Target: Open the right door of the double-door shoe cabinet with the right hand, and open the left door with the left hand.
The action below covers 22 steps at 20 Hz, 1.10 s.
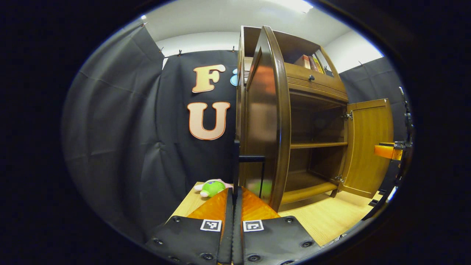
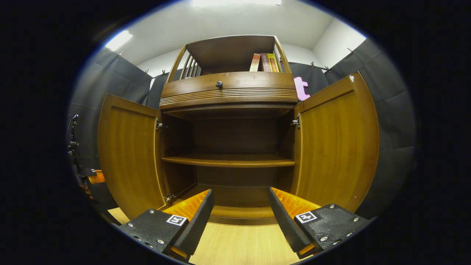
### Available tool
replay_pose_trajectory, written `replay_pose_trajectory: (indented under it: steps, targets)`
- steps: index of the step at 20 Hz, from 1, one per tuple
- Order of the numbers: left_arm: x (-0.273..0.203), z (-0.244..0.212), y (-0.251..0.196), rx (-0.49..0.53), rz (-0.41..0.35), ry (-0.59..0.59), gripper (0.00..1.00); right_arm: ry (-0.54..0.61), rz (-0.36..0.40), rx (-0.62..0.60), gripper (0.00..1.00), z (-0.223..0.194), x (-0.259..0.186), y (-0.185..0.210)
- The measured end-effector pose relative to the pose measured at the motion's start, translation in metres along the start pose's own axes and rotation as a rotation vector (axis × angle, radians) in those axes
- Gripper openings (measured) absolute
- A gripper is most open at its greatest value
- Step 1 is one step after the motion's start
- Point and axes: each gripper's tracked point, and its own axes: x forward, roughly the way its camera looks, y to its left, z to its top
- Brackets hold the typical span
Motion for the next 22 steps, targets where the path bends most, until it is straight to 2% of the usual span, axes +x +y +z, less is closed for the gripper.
replay_pose_trajectory:
  steps: [2, 3, 4, 7, 9, 10, 11, 13, 14, 16, 17, 18, 21, 22]
  targets:
    - [-0.011, 0.003, 0.011, 0.025, 0.047, -0.001, 0.07, -0.003, 0.0, -0.003, 1.0, -0.001, 0.0, -0.001]
    - [-0.018, 0.007, 0.018, 0.047, 0.08, -0.009, 0.08, -0.003, 0.001, -0.001, 0.92, -0.001, 0.001, -0.002]
    - [-0.026, 0.013, 0.019, 0.062, 0.094, -0.021, 0.08, -0.002, 0.001, 0.003, 1.0, -0.002, 0.002, -0.003]
    - [-0.048, 0.027, 0.008, 0.11, 0.12, -0.047, 0.07, 0.003, 0.006, 0.013, 1.0, -0.004, 0.003, -0.008]
    - [-0.06, 0.042, -0.006, 0.12, 0.117, -0.069, 0.07, 0.002, 0.008, 0.017, 1.0, -0.004, 0.0, -0.013]
    - [-0.065, 0.048, -0.013, 0.117, 0.11, -0.08, 0.01, 0.002, 0.007, 0.02, 1.0, -0.003, -0.001, -0.017]
    - [-0.067, 0.053, -0.02, 0.11, 0.103, -0.088, 0.07, 0.001, 0.003, 0.022, 1.0, -0.002, -0.003, -0.021]
    - [-0.066, 0.064, -0.043, 0.097, 0.083, -0.103, 0.07, -0.001, 0.001, 0.025, 1.0, 0.002, -0.006, -0.03]
    - [-0.064, 0.069, -0.053, 0.092, 0.077, -0.11, 0.07, -0.003, -0.002, 0.024, 0.92, 0.004, -0.007, -0.035]
    - [-0.059, 0.076, -0.063, 0.07, 0.083, -0.104, 0.07, -0.005, -0.01, 0.019, 0.92, 0.01, -0.009, -0.043]
    - [-0.057, 0.075, -0.071, 0.05, 0.064, -0.096, 0.12, -0.009, -0.01, 0.018, 0.92, 0.013, -0.011, -0.046]
    - [-0.053, 0.076, -0.078, 0.031, 0.057, -0.084, 0.18, -0.013, -0.009, 0.016, 1.0, 0.016, -0.012, -0.048]
    - [-0.039, 0.078, -0.095, 0.002, 0.031, -0.062, 0.21, -0.015, -0.001, 0.025, 1.0, 0.026, -0.014, -0.053]
    - [-0.033, 0.079, -0.1, -0.008, 0.028, -0.059, 0.23, -0.011, 0.005, 0.027, 0.92, 0.028, -0.014, -0.053]
